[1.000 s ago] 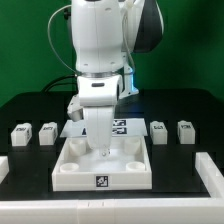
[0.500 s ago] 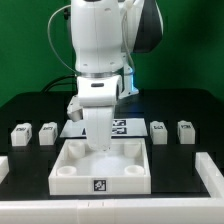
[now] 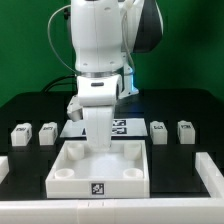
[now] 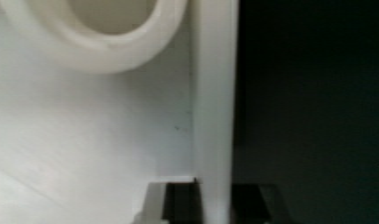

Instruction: Assemble one leg

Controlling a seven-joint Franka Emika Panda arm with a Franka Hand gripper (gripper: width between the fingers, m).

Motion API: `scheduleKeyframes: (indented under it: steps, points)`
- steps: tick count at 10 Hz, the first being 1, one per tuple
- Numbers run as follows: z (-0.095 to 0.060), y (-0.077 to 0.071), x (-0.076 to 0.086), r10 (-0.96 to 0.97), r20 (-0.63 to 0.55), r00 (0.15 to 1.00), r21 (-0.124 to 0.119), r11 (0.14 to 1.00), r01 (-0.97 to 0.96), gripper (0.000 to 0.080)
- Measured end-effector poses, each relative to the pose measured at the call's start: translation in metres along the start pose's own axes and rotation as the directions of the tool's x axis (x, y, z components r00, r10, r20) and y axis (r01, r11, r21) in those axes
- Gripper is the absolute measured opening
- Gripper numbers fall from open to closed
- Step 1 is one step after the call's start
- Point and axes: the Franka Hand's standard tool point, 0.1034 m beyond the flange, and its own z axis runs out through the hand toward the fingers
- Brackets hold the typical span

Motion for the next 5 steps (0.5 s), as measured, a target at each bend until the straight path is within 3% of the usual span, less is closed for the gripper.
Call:
scheduleKeyframes:
  steps: [3,5]
  points:
    - [-0.001,0.002,0.003,-0.002,-0.001,1.000,-0.003,1.000,0.002,0.0061]
    - [-0.005,0.021,0.042,-0.034,-0.025,0.999,-0.029,0.999,0.033,0.0061]
